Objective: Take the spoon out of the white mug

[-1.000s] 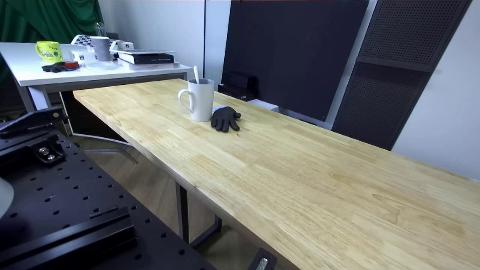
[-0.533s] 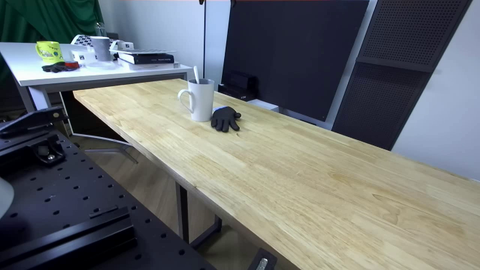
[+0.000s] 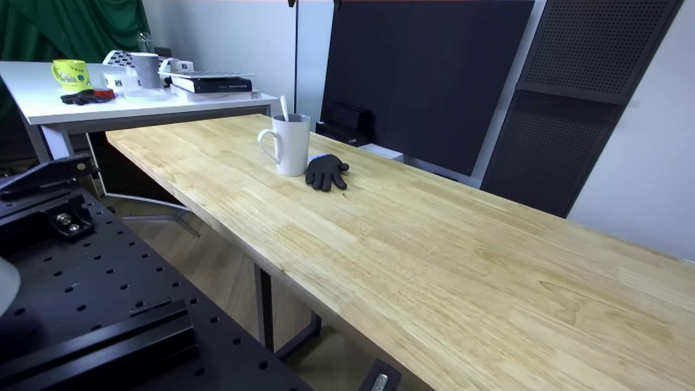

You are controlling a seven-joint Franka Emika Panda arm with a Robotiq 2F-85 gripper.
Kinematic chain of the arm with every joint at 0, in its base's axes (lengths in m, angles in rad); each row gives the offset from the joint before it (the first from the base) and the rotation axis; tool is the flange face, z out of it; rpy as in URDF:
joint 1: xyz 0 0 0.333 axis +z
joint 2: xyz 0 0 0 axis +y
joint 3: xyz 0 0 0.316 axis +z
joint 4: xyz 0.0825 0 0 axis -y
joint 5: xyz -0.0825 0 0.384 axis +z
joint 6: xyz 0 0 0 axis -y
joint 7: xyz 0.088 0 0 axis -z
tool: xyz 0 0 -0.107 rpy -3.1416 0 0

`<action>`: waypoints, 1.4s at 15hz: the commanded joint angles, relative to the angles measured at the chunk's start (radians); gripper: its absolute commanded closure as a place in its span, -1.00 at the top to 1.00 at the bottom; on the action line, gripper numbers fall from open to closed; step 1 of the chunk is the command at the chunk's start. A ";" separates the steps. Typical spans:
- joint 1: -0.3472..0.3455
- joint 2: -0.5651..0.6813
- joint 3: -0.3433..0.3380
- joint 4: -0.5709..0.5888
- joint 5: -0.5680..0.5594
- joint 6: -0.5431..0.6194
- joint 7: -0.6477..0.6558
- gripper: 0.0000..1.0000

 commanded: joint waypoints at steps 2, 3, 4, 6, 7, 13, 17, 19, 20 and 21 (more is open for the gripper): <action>0.016 0.039 -0.002 0.016 -0.024 -0.011 0.016 1.00; 0.021 0.052 -0.002 0.019 -0.030 -0.010 0.020 1.00; 0.028 0.066 -0.001 0.024 -0.036 -0.014 0.022 1.00; 0.043 0.102 -0.001 0.033 -0.055 -0.014 0.031 1.00; 0.048 0.119 -0.001 0.043 -0.055 -0.017 0.033 1.00; 0.082 0.221 0.001 0.097 -0.055 -0.011 0.038 1.00; 0.101 0.275 -0.001 0.127 -0.057 0.005 0.049 1.00; 0.110 0.294 -0.004 0.135 -0.059 0.019 0.070 1.00; 0.113 0.302 -0.004 0.137 -0.054 0.027 0.083 1.00; 0.117 0.308 -0.006 0.138 -0.052 0.035 0.102 1.00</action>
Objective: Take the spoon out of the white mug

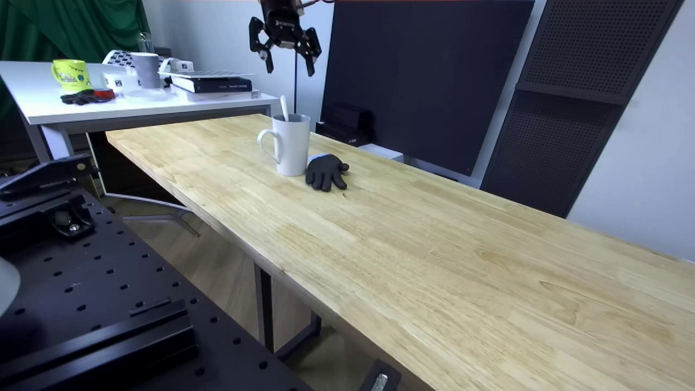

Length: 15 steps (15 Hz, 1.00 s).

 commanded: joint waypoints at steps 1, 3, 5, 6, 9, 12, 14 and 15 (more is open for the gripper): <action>0.020 0.041 -0.008 0.044 -0.010 0.010 0.078 1.00; 0.029 0.045 -0.013 0.034 -0.016 0.023 0.116 1.00; 0.034 0.042 -0.017 0.017 -0.018 0.039 0.156 1.00; 0.035 0.039 -0.018 0.007 -0.018 0.049 0.172 1.00; 0.040 0.029 -0.029 -0.024 -0.030 0.082 0.215 1.00; 0.042 0.023 -0.038 -0.054 -0.054 0.116 0.249 1.00; 0.045 0.020 -0.045 -0.073 -0.069 0.137 0.275 1.00; 0.047 0.021 -0.047 -0.080 -0.074 0.145 0.288 1.00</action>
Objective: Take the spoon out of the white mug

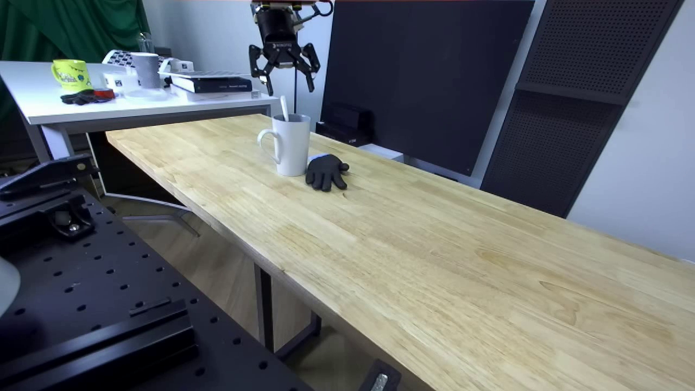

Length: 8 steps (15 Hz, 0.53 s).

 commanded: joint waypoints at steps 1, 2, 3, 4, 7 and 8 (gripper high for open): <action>0.018 -0.017 -0.018 -0.042 -0.035 0.034 0.077 1.00; 0.020 -0.016 -0.019 -0.047 -0.037 0.038 0.086 1.00; 0.023 -0.016 -0.020 -0.051 -0.039 0.043 0.095 1.00; 0.026 -0.015 -0.020 -0.055 -0.040 0.043 0.102 1.00; 0.036 -0.010 -0.018 -0.056 -0.048 0.037 0.116 1.00; 0.039 -0.009 -0.018 -0.056 -0.048 0.036 0.118 1.00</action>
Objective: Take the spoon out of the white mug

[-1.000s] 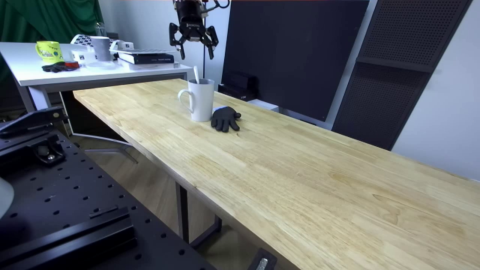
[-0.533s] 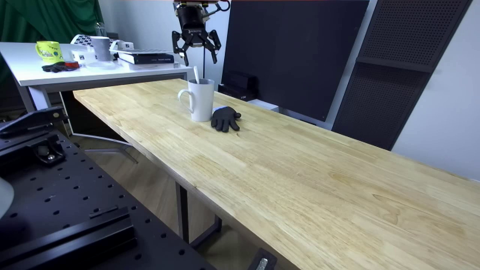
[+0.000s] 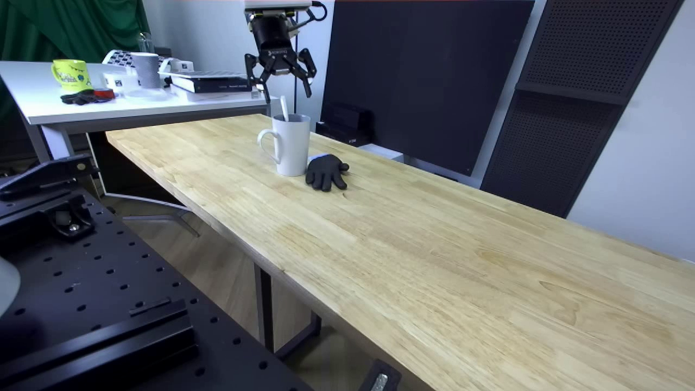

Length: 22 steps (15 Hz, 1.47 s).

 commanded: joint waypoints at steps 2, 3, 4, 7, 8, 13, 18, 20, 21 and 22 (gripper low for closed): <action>0.018 -0.004 -0.005 -0.011 -0.012 0.006 0.041 1.00; 0.018 0.001 -0.004 -0.006 -0.009 0.004 0.034 1.00; 0.017 0.003 -0.003 -0.003 -0.007 0.004 0.030 1.00; 0.022 0.010 -0.006 0.005 -0.013 0.003 0.033 1.00; 0.023 0.011 -0.008 0.007 -0.016 0.005 0.037 1.00; 0.028 0.015 -0.007 0.019 -0.021 0.037 0.036 1.00; 0.036 0.017 -0.009 0.026 -0.022 0.062 0.035 1.00; 0.035 0.017 -0.007 0.026 -0.014 0.062 0.031 1.00; 0.034 0.016 -0.007 0.023 -0.013 0.063 0.031 1.00; 0.033 0.017 -0.008 0.021 -0.011 0.062 0.031 1.00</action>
